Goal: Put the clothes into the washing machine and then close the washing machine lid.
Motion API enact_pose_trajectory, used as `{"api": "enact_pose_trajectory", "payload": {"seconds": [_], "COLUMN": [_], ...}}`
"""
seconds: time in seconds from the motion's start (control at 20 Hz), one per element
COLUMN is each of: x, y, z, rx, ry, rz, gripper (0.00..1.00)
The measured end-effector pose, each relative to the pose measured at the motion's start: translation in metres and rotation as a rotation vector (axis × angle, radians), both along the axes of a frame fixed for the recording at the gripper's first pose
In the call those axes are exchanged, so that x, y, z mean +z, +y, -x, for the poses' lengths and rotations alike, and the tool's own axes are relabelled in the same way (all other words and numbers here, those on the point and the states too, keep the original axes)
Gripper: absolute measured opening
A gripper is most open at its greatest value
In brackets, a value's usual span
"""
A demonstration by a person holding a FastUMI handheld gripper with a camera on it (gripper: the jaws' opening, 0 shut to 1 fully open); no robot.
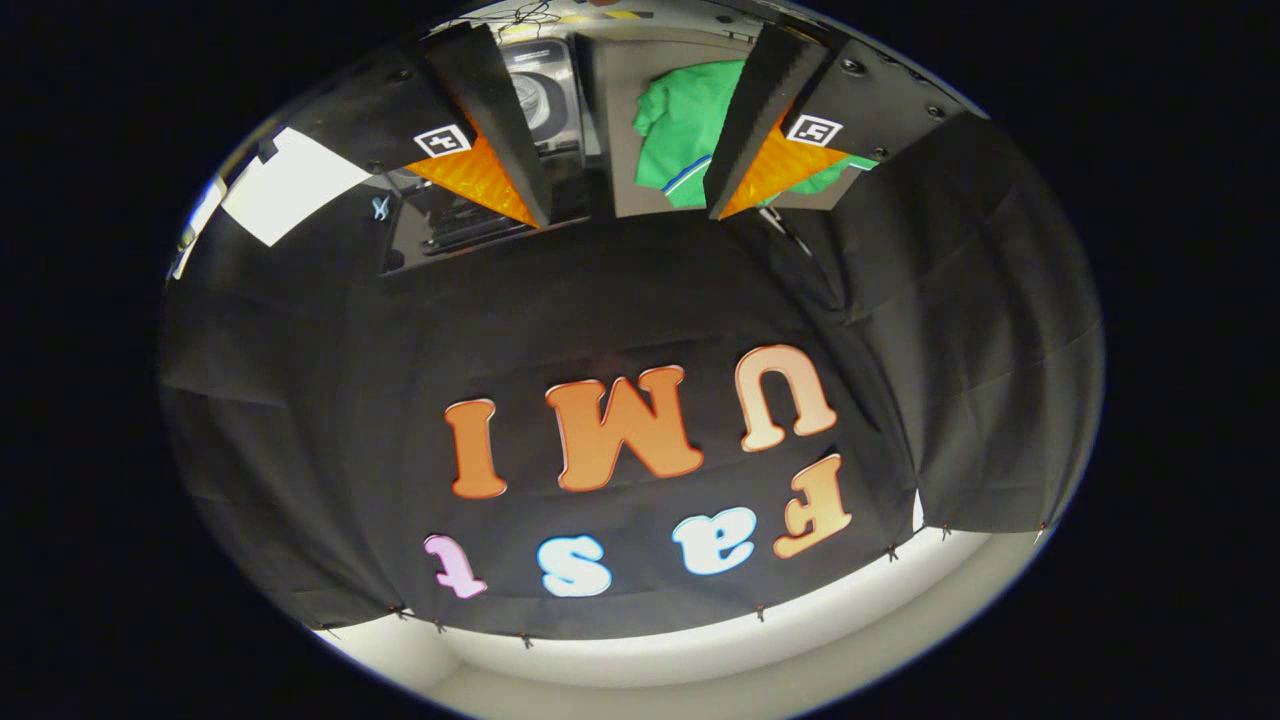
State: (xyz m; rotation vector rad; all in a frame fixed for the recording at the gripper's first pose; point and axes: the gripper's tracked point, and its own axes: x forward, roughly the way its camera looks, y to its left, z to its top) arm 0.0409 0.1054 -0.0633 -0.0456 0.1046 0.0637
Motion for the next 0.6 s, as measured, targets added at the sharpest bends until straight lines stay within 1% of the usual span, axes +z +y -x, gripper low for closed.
{"api": "enact_pose_trajectory", "payload": {"seconds": [0.2,0.3,0.45,0.6], "x": [-0.055,-0.087,-0.137,-0.175], "y": [0.065,0.091,0.113,0.116], "z": [-0.028,-0.042,-0.061,-0.071], "rx": [0.087,0.107,0.093,0.047], "ry": [0.118,0.181,0.277,0.359], "rz": [0.057,0.099,0.153,0.174], "gripper": [0.99,0.99,0.99,0.99]}}
